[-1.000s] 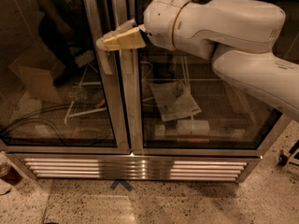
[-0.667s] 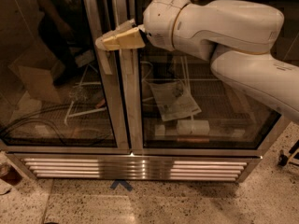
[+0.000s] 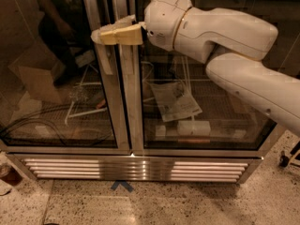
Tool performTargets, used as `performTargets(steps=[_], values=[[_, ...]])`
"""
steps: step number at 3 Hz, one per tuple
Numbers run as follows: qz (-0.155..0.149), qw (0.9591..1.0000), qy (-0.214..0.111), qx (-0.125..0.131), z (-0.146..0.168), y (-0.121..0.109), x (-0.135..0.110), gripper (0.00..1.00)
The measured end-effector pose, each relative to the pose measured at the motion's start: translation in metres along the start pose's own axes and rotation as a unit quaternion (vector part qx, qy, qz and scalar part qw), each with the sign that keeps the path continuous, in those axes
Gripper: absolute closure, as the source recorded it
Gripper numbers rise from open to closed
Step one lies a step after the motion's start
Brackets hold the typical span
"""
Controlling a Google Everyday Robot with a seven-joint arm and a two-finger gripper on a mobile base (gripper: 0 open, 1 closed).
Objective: Place 7up can into top drawer
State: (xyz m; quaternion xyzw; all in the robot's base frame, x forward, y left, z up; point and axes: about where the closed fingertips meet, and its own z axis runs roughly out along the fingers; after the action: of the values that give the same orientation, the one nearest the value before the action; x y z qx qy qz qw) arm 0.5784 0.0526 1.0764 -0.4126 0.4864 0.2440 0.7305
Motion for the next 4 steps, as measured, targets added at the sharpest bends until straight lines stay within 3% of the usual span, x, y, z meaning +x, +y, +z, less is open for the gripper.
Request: performTargets(steps=[1,2,3,4], values=[[0.032,0.9963,-0.070,-0.038,0.0042,0.0087,-0.0132,0.00],[0.032,0.9963,-0.070,-0.038,0.0042,0.0087,-0.0132,0.00],[0.015,0.9951,-0.092,-0.033,0.0057,0.0113,-0.0139,0.00],[-0.049,0.9879,-0.139,-0.048,0.0097,0.0174,-0.0204,0.00]])
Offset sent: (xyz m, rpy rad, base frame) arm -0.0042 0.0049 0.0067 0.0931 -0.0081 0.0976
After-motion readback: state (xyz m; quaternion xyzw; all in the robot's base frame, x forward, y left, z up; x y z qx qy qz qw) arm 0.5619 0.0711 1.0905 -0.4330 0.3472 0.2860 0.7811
